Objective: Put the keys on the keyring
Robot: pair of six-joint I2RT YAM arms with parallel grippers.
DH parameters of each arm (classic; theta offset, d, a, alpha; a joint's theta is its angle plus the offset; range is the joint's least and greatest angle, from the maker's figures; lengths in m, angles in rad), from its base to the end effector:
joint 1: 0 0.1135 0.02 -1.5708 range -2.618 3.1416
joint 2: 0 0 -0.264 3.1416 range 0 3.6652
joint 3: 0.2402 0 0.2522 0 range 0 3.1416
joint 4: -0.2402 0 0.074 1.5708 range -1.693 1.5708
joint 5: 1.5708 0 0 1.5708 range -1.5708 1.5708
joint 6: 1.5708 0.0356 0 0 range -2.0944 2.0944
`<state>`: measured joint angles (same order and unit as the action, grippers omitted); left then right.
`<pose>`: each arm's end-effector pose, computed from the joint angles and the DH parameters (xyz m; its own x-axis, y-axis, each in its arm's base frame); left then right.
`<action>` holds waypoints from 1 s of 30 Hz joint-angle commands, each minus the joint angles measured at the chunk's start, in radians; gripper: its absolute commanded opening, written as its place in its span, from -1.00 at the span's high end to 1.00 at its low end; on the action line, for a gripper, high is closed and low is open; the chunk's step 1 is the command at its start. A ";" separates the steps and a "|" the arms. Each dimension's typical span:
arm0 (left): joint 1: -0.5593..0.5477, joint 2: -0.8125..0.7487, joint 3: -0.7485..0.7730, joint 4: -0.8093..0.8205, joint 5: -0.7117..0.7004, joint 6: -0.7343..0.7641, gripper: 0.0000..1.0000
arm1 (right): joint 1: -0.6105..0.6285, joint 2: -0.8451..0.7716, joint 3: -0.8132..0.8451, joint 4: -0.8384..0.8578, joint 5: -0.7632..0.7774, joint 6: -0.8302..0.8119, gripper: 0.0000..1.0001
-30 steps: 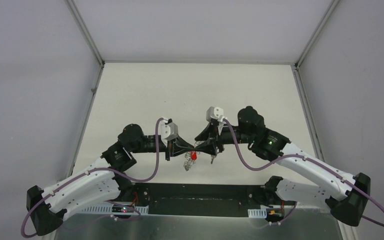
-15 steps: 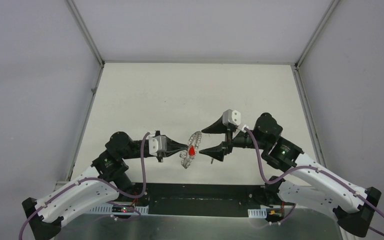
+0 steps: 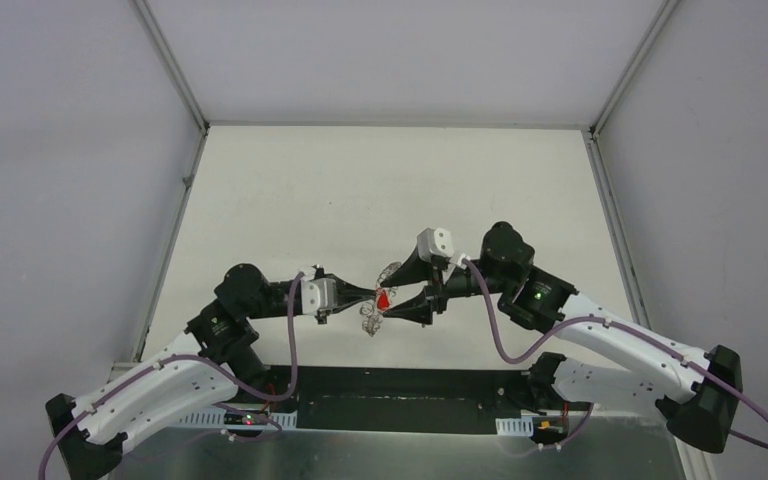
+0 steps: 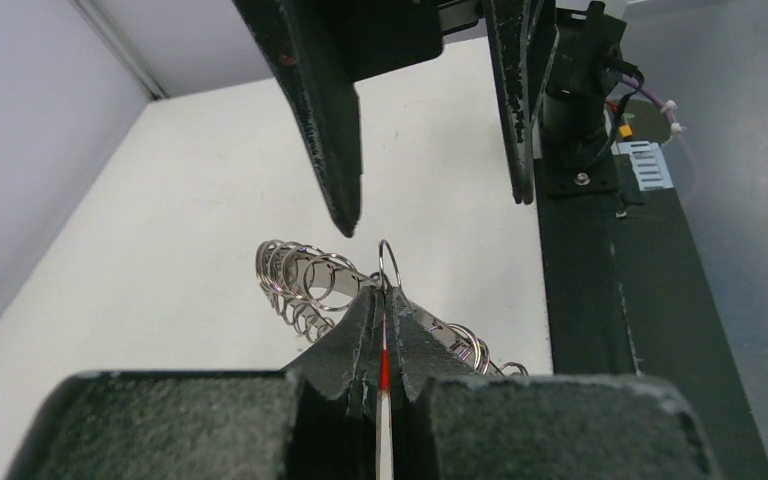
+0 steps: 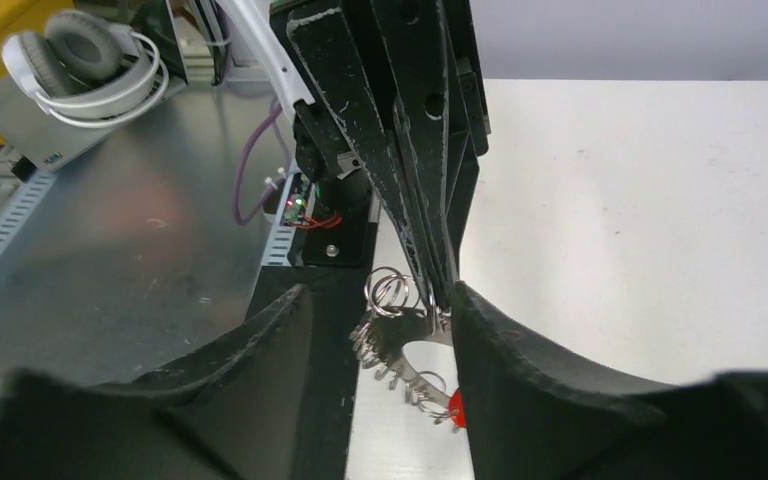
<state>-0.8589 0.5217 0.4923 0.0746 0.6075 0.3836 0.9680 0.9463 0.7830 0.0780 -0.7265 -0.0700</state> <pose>0.0766 -0.1199 0.3025 0.3995 0.0074 -0.9167 0.9109 0.1098 0.3978 0.1037 0.1924 0.3385 0.0211 -0.0615 -0.9979 -0.9919 -0.1260 -0.0132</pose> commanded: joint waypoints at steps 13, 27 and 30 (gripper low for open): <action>-0.010 0.035 0.043 0.085 0.007 -0.155 1.00 | 0.020 0.022 0.010 -0.011 0.062 -0.045 0.36; -0.010 0.020 0.039 0.097 0.014 -0.168 1.00 | 0.021 0.039 0.013 -0.055 0.083 -0.074 0.24; -0.010 0.019 0.038 0.097 0.018 -0.170 1.00 | 0.022 0.034 0.013 -0.066 0.085 -0.075 0.28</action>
<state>-0.8589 0.5568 0.4946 0.0811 0.6083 0.2234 0.9844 0.9974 0.7834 0.0200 -0.6548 -0.1242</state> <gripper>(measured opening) 0.009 0.361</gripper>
